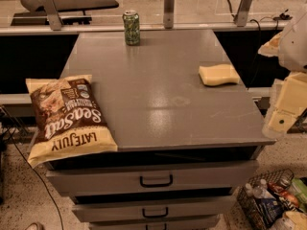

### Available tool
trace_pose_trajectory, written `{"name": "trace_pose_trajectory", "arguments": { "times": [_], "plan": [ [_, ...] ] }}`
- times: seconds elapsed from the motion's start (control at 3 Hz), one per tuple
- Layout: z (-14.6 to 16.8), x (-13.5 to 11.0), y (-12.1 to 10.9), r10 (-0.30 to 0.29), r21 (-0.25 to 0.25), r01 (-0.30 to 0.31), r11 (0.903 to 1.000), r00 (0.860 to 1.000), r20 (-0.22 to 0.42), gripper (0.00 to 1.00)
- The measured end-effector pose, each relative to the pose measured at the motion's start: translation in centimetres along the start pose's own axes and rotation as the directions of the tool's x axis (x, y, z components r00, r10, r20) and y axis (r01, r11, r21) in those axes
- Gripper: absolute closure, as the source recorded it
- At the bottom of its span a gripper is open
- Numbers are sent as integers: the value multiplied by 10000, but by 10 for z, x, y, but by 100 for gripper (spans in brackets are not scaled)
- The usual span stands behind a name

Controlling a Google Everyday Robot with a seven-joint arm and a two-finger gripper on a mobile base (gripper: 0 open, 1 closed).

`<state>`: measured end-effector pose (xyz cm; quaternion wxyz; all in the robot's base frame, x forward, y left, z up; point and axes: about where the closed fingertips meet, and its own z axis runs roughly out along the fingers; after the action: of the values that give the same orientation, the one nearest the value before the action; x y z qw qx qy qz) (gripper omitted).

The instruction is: Move brown chip bag near green can

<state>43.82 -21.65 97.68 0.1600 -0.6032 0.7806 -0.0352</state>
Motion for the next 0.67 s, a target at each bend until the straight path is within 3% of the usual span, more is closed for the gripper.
{"name": "trace_pose_trajectory", "arguments": {
  "times": [0.33, 0.67],
  "plan": [
    [0, 0, 0, 0, 2, 0, 10000, 10000, 1, 0],
    [5, -29, 6, -314, -171, 328, 9993, 9967, 745, 0]
  ]
}}
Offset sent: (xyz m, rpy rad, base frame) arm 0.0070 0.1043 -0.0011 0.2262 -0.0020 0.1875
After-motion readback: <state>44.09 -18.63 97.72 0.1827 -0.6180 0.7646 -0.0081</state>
